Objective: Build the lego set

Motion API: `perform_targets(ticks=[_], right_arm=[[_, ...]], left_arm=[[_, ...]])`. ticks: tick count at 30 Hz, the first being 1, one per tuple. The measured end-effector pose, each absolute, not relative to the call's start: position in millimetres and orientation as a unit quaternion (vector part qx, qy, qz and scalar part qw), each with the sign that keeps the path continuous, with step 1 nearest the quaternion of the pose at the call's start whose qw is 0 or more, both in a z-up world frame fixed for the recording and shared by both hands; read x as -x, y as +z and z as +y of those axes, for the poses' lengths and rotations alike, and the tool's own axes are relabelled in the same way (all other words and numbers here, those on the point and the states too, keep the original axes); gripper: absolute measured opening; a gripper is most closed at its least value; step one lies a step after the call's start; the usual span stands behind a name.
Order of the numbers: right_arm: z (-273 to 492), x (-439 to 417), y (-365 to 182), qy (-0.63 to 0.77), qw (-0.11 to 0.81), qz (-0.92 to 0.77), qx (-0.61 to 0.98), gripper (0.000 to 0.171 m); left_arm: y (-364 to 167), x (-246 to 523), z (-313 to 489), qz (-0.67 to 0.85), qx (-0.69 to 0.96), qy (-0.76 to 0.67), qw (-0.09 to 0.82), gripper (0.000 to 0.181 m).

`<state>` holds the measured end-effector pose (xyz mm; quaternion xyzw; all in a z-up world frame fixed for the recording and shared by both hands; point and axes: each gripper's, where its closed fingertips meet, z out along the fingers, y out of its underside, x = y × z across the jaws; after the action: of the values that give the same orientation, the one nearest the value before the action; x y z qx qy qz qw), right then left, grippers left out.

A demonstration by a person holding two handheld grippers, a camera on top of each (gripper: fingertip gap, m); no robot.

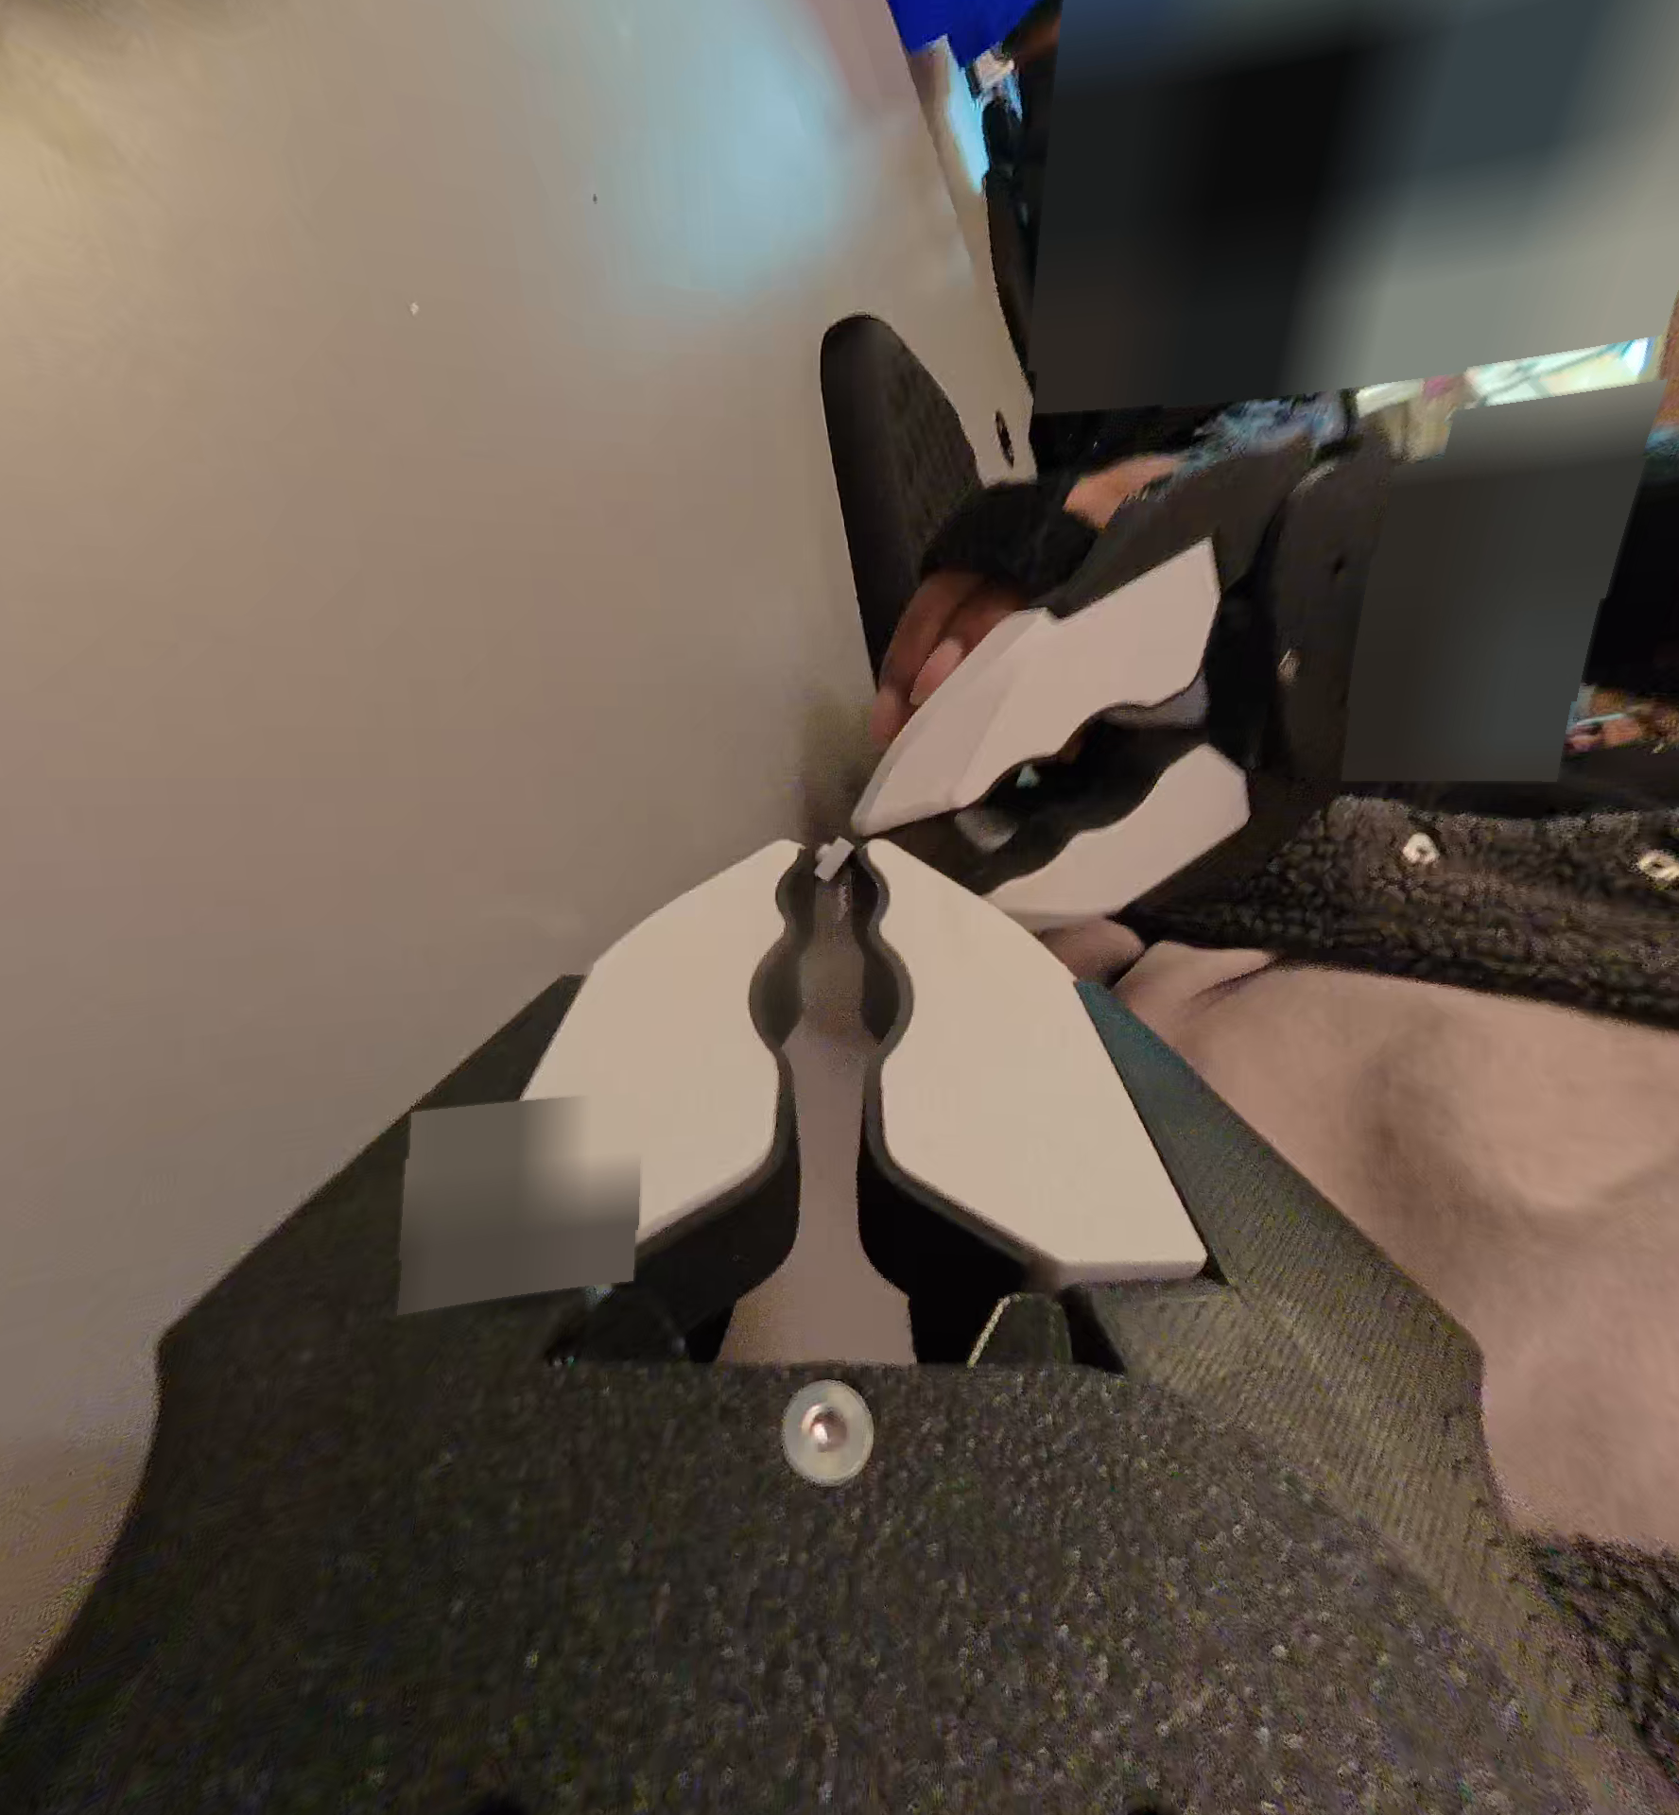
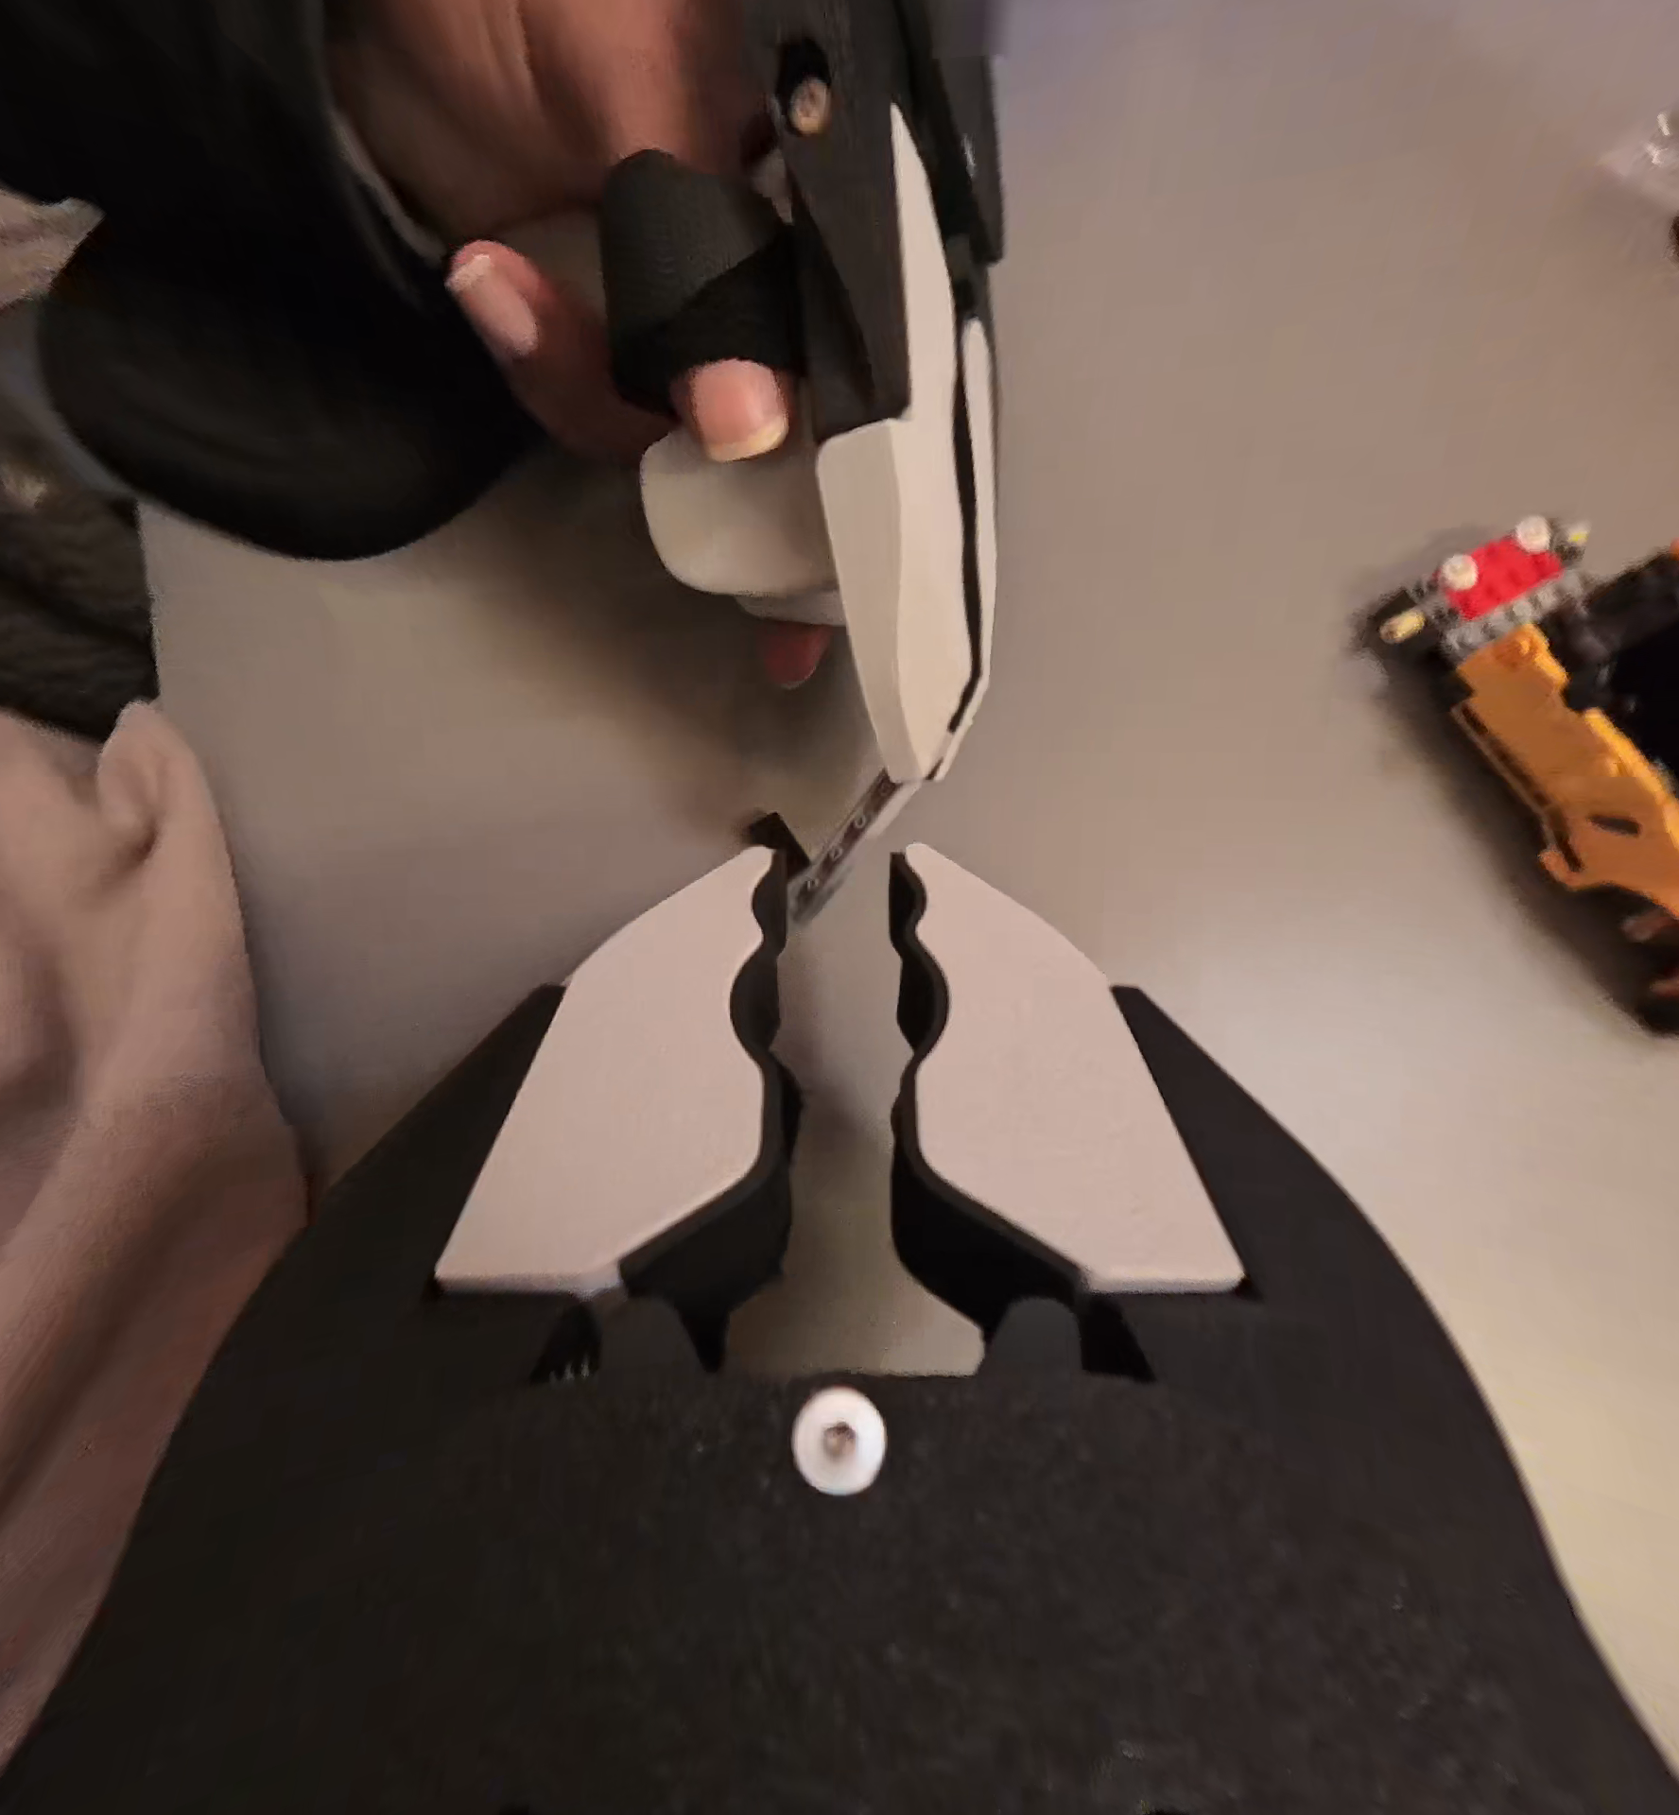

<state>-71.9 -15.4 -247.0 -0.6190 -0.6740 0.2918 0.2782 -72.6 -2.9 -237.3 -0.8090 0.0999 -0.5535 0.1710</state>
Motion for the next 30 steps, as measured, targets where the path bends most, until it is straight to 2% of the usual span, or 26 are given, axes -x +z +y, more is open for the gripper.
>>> perform_targets(ticks=[2, 5, 10, 12, 19, 30], right_arm=[[-10, 72, -252, 0.263, 0.294, -0.654, 0.646, 0.02], [-4, 72, -254, 0.234, 0.313, -0.631, 0.671, 0.013], [-7, 68, -255, 0.239, 0.296, -0.62, 0.686, 0.008], [-11, 62, -254, 0.267, 0.266, -0.614, 0.694, 0.007], [-16, 38, -255, 0.292, 0.19, -0.636, 0.688, 0.007], [-28, 26, -262, 0.294, 0.149, -0.673, 0.662, 0.007]], left_arm=[[-236, 70, 0, 0.09, 0.808, -0.557, 0.171, 0.007], [-237, 67, 1, 0.081, 0.81, -0.554, 0.172, 0.007], [-235, 64, -3, 0.088, 0.806, -0.56, 0.173, 0.007], [-233, 64, -11, 0.142, 0.803, -0.549, 0.187, 0.02], [-273, 81, -32, 0.391, 0.848, -0.297, 0.199, 0.021], [-265, 56, -54, 0.398, 0.832, -0.34, 0.186, 0.018]])
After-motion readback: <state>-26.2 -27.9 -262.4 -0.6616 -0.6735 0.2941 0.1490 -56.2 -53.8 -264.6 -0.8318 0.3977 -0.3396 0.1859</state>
